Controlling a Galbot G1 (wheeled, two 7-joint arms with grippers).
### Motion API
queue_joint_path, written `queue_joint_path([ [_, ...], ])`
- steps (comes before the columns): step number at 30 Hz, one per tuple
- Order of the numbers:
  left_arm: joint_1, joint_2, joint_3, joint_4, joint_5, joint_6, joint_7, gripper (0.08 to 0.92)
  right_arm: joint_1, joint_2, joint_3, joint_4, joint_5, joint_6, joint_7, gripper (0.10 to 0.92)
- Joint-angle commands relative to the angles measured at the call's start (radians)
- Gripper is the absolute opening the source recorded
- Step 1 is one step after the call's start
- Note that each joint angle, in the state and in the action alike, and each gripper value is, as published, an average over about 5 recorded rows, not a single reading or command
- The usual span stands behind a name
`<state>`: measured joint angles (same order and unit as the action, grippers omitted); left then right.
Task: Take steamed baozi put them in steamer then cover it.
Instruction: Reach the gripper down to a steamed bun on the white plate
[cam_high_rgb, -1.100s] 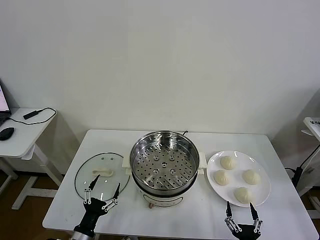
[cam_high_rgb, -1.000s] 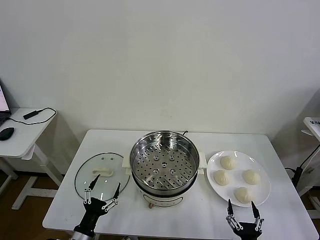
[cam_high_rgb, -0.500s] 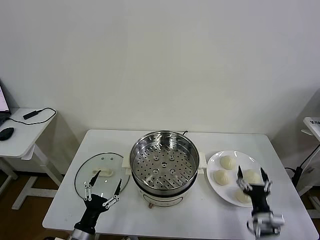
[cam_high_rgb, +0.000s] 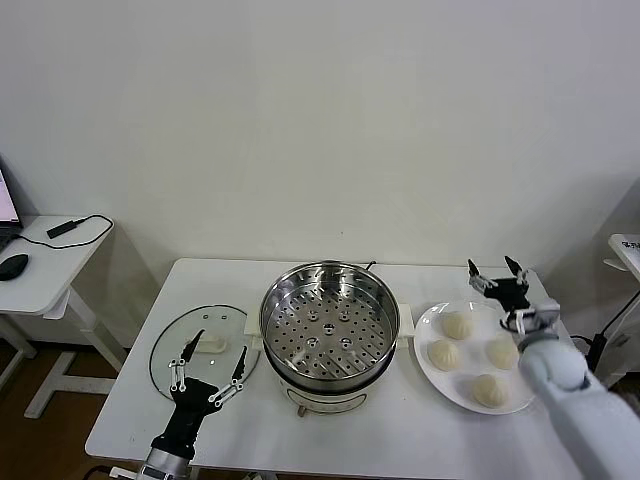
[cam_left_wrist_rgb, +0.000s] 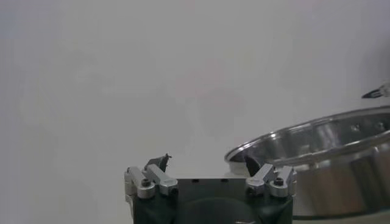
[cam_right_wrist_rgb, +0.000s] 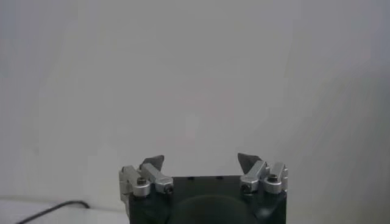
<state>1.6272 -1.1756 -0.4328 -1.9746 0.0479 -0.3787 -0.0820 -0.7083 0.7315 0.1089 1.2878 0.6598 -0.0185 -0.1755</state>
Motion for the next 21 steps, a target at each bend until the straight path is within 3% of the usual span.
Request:
queue_joint_path([
  [1,-0.004,-0.001,0.003,-0.008,-0.002,0.006,-0.001,0.823,0.465,-0.125,-0.402,-0.310,-0.130,-0.062,-0.632,0.823],
  [5,-0.008,-0.002,0.006,-0.011,-0.004,0.014,-0.004,0.823,0.639,-0.088,-0.552,-0.410,-0.299,-0.021,-0.896,0.823],
  [8,-0.006,-0.003,0.007,-0.015,-0.004,0.017,-0.005,0.823,0.718,-0.051,-0.619,-0.446,-0.413,-0.008,-1.016,0.823],
  [14,-0.002,-0.010,0.008,-0.020,-0.002,0.017,-0.006,0.823,0.800,0.037,-0.699,-0.485,-0.628,0.025,-1.128,0.823],
  [21,0.007,-0.012,0.005,-0.031,0.000,0.014,-0.007,0.823,0.834,0.133,-0.729,-0.542,-0.817,0.080,-1.144,0.823],
])
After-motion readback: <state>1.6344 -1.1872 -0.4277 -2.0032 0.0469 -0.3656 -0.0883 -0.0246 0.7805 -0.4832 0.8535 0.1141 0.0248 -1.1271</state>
